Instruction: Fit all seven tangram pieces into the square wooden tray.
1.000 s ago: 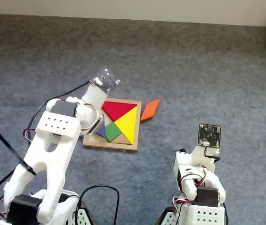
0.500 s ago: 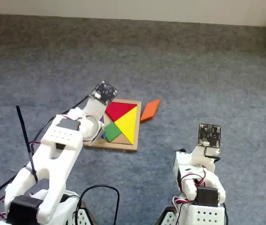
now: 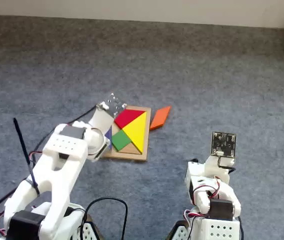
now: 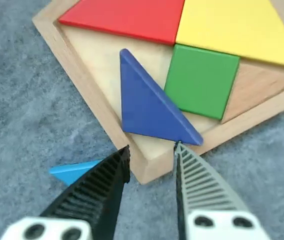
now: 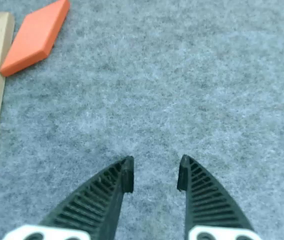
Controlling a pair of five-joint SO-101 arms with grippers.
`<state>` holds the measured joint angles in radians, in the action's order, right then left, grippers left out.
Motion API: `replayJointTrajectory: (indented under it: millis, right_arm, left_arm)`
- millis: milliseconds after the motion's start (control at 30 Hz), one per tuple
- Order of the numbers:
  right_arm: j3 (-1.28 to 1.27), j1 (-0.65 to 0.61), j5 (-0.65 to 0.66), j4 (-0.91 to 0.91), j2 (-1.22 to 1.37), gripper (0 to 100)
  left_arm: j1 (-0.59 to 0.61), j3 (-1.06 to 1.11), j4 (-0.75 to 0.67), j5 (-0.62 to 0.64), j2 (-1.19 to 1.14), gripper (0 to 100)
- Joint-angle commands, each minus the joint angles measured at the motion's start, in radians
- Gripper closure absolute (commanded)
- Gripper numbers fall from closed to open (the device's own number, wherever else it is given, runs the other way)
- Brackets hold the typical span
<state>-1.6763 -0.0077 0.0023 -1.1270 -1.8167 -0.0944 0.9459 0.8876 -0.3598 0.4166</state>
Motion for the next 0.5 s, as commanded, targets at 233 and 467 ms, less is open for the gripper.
replayJointTrajectory:
  millis: [233, 467]
  right_arm:
    - [-0.143, 0.012, 0.012, 0.012, -0.001, 84.3]
    - [-0.143, 0.012, 0.012, 0.012, -0.001, 84.3]
  left_arm:
    - [-0.013, -0.219, 0.029, 0.109, 0.010, 85]
    - [-0.007, -0.120, -0.227, 0.106, -0.059, 85]
